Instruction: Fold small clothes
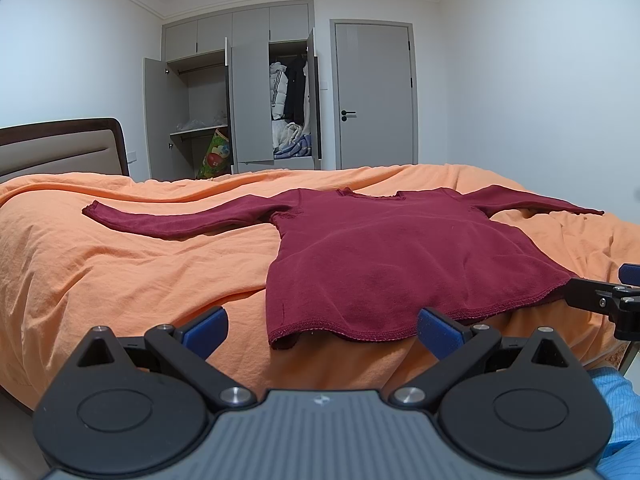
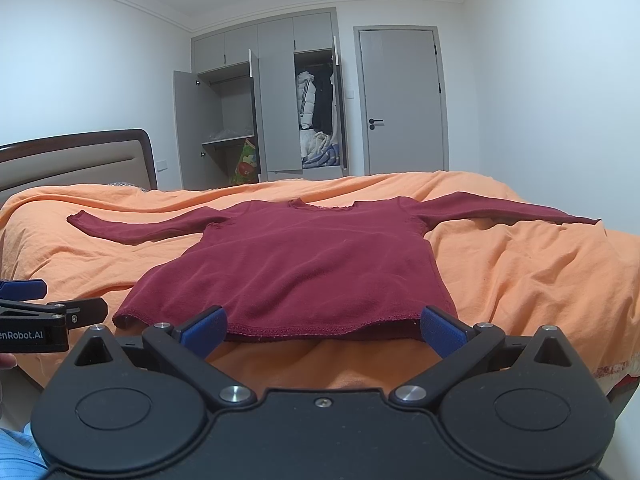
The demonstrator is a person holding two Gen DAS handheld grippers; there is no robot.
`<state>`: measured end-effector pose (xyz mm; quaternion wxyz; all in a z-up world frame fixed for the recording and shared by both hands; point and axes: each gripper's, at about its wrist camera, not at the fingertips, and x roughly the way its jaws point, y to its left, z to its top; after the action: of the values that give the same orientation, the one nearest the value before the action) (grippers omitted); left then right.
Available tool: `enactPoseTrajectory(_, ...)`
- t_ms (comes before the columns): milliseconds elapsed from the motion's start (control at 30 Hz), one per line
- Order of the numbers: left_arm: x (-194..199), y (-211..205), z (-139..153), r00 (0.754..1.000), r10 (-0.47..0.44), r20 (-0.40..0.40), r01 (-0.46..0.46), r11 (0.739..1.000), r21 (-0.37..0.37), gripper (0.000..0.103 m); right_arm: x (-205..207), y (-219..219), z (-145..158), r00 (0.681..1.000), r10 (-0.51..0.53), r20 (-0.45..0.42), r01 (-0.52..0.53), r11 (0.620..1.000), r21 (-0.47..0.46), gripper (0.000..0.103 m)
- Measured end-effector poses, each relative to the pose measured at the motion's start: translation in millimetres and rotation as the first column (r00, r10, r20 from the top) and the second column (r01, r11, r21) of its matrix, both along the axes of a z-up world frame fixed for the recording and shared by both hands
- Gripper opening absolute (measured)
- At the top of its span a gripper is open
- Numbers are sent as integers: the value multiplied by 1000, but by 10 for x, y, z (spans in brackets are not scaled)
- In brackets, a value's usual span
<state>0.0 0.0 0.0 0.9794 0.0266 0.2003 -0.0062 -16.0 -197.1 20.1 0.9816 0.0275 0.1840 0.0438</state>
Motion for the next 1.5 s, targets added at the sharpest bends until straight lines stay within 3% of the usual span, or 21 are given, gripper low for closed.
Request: enactPoseTrajectory(1500,28,4,-6,1000,-11,-6,11,1000,2,103,3,10,21,1000,-11,-6,11,1000,0,103)
